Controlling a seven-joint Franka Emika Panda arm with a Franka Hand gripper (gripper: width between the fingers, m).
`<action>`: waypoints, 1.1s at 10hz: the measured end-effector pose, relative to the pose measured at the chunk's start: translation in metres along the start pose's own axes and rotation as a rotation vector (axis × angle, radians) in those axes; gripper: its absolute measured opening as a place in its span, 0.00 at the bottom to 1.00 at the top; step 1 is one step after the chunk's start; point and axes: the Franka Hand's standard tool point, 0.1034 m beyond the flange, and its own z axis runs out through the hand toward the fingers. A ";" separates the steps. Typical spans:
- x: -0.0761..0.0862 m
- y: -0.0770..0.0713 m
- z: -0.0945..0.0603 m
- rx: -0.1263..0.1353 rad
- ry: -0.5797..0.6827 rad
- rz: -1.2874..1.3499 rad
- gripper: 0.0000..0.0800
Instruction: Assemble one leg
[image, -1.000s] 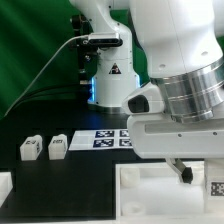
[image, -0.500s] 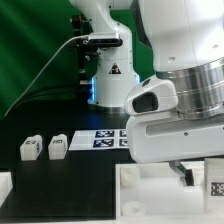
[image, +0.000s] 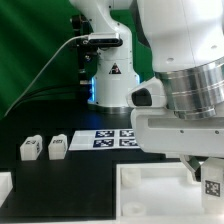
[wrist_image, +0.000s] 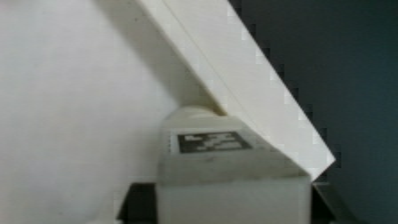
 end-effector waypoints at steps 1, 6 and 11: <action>0.001 -0.001 0.000 0.013 -0.004 0.210 0.37; 0.003 -0.004 -0.003 0.076 -0.107 1.126 0.37; -0.006 -0.009 -0.002 0.038 -0.093 1.378 0.37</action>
Offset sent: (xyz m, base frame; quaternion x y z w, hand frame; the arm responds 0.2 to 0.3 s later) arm 0.0147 0.0054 0.0108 0.0398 -0.0556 0.5245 0.8487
